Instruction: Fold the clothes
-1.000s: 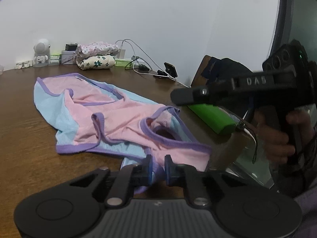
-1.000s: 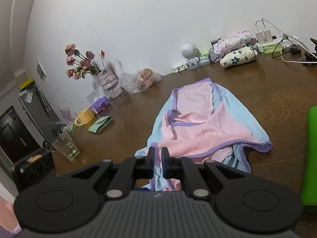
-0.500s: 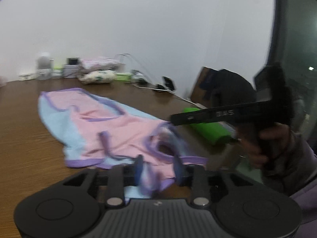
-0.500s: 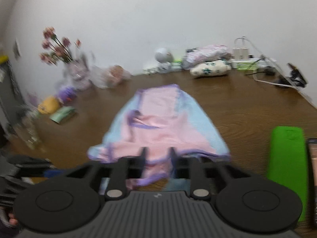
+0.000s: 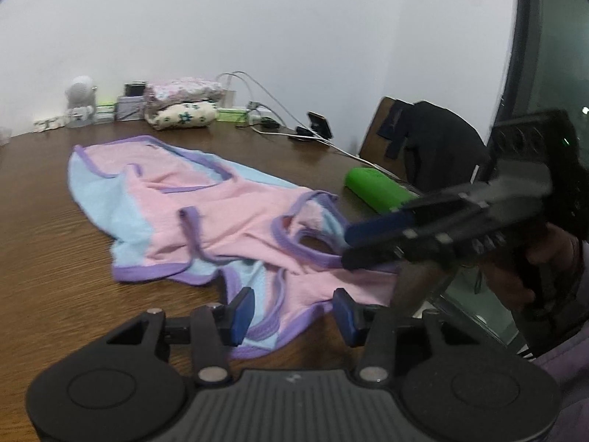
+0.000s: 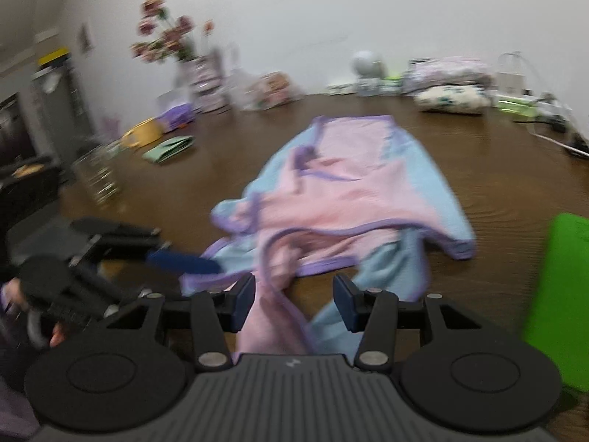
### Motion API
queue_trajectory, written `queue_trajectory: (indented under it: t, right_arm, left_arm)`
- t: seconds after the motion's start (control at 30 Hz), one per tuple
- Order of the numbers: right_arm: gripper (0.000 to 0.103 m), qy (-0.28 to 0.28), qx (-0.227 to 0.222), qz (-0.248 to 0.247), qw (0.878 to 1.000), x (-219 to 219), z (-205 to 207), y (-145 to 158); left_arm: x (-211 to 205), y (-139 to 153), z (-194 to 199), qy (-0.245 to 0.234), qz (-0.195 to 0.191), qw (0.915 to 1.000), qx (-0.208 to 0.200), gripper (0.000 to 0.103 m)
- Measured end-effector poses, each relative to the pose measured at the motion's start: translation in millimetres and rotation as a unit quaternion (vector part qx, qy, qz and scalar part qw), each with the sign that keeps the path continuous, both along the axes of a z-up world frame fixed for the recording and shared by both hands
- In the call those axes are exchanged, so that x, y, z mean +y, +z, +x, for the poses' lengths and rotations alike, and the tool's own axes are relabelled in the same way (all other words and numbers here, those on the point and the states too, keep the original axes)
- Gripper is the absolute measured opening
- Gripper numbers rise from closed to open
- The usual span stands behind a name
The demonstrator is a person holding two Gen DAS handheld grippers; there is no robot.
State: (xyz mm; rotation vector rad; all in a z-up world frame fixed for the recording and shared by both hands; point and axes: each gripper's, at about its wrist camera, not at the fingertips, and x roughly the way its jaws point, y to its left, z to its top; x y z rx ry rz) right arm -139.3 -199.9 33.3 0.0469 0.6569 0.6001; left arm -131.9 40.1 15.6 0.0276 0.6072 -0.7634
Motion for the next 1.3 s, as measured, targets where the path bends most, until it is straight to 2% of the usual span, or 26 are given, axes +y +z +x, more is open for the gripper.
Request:
queue_trajectory:
  t: [0.13,0.2,0.3,0.37,0.47,0.53,0.67,0.73,0.77,0.87,0.93,0.97,1.03,1.07,1.17,1.23,1.3]
  right_arm:
    - [0.039,0.013,0.012,-0.001,1.0,11.1,2.4,-6.3]
    - [0.022,0.014,0.025,0.001,1.0,14.6,7.1,-11.5]
    - [0.006,0.014,0.032,-0.001,0.999,19.3,10.7,-15.2]
    - [0.003,-0.008,0.016,0.007,1.0,14.7,11.6,-8.1]
    - [0.003,-0.063,-0.001,0.041,0.997,-5.6,20.5,2.6]
    - [0.003,-0.104,-0.001,0.059,0.993,-20.6,30.4,4.6]
    - [0.007,-0.174,0.004,0.025,0.984,-28.5,48.2,-9.9]
    - [0.013,-0.184,-0.016,0.008,0.983,-26.3,42.5,-8.2]
    - [0.019,-0.183,-0.027,0.007,0.983,-25.4,36.9,-4.9]
    - [0.021,-0.137,-0.057,0.004,0.989,-19.8,18.0,6.2]
    - [0.021,-0.087,-0.06,0.016,0.994,-14.0,6.5,10.0]
    - [0.023,-0.06,-0.053,0.028,0.996,-10.1,2.5,7.5]
    - [0.027,-0.008,-0.04,0.05,0.998,-2.2,-5.4,2.3]
    - [0.033,0.005,-0.038,0.05,0.998,3.3,-8.4,-0.8]
    - [0.037,0.021,-0.035,0.029,0.999,18.4,-14.9,-7.5]
    - [0.046,0.028,-0.032,0.026,0.999,21.5,-17.2,-12.8]
    - [0.047,0.03,-0.027,0.024,0.999,20.2,-20.8,-20.0]
  left_arm:
    - [11.4,-2.4,4.2,0.019,-0.004,0.9998,0.009,0.045]
    - [11.8,-3.8,3.8,0.02,-0.001,0.9998,0.007,0.046]
    - [13.1,-4.2,3.6,0.018,-0.003,0.9998,0.007,0.046]
    - [14.6,-3.8,5.0,0.022,-0.004,0.9997,0.009,0.045]
    - [16.8,-3.0,7.3,0.03,-0.005,0.9994,0.014,0.045]
    - [18.2,-2.4,8.9,0.035,-0.006,0.9992,0.017,0.045]
    - [21.0,-0.5,11.6,0.044,-0.009,0.9988,0.022,0.046]
    - [22.1,2.3,11.7,0.042,-0.013,0.9988,0.021,0.048]
    - [22.6,3.7,11.8,0.042,-0.015,0.9988,0.021,0.049]
    - [22.6,3.6,18.4,0.046,-0.019,0.9981,0.035,0.047]
    - [22.2,1.9,25.0,0.056,-0.021,0.997,0.05,0.036]
    - [23.1,2.0,29.0,0.06,-0.026,0.9959,0.062,0.034]
    - [29.8,2.5,39.6,0.064,-0.058,0.9903,0.109,0.015]
    - [32.5,2.9,42.4,0.066,-0.071,0.9879,0.122,0.01]
    - [37.4,7.0,39.6,0.074,-0.093,0.9849,0.126,0.008]
    - [40.8,9.8,34.1,0.079,-0.107,0.9833,0.124,0.006]
    - [45.8,9.8,28.4,0.082,-0.129,0.9794,0.132,0.006]
